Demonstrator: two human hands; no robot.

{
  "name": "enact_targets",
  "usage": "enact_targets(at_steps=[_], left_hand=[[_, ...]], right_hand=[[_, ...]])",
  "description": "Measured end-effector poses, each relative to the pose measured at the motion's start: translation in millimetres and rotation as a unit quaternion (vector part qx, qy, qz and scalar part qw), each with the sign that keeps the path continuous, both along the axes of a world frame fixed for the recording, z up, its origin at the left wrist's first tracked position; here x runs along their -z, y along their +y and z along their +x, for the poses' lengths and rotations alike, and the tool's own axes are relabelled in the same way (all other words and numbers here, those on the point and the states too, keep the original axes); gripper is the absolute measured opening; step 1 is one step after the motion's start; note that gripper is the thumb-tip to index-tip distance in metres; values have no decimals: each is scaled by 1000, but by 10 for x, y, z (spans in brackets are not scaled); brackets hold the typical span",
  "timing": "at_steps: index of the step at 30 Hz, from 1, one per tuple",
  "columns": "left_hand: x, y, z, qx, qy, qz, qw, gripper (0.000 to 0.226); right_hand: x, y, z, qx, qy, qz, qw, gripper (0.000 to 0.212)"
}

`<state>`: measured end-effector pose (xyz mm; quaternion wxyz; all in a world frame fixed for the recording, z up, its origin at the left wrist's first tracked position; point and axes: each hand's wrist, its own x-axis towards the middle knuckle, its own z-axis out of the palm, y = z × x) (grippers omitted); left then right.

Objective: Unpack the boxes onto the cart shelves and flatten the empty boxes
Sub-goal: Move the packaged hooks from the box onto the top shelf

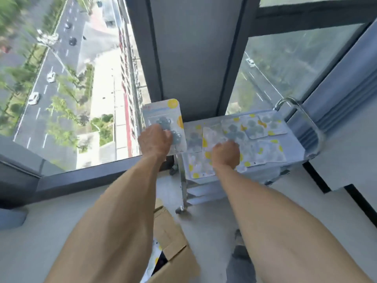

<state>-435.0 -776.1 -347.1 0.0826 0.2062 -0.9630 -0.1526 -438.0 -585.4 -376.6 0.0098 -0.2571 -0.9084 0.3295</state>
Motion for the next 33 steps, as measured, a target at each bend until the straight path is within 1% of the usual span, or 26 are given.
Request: enact_targets(at_steps=[2,3,6,10,13,16,20,24,26,30,33], left_hand=[[60,501,-306,10,-25,19,999,25],[187,792,-462,17,-45,20,999,23],[694,1634,-807,32,-121,36,992,26],[1429,2825,-1345,44,-230,45,971,28],[1803,3614,-1762,75,-265,61,959,27],[2089,4195,-2092,90,-279,56,955,27],[2344,4607,-2270,108,-307,30,945,26],[2552,4748,-2320,112,-335,14,935,25],[2631,4794,-2338,114,-340,11,933,24],[2659,4795,-2353,111,-346,17,932,24],[2552,4689,-2348,117,-325,30,938,25]], right_hand=[[73,455,-332,29,-8,12,999,37],[179,716,-504,35,-22,20,999,37],[585,1464,-948,24,-77,46,996,37],[1173,2611,-1549,6,-145,95,985,33],[1522,3320,-1914,15,-158,129,979,28],[1810,3749,-2227,40,-175,138,974,29],[2080,4024,-2489,39,-189,148,970,28],[2221,4101,-2642,1,-201,155,967,27],[2257,4131,-2679,-9,-226,165,960,27],[2275,4170,-2668,-29,-280,204,937,30],[2210,4074,-2601,-15,-282,208,936,36]])
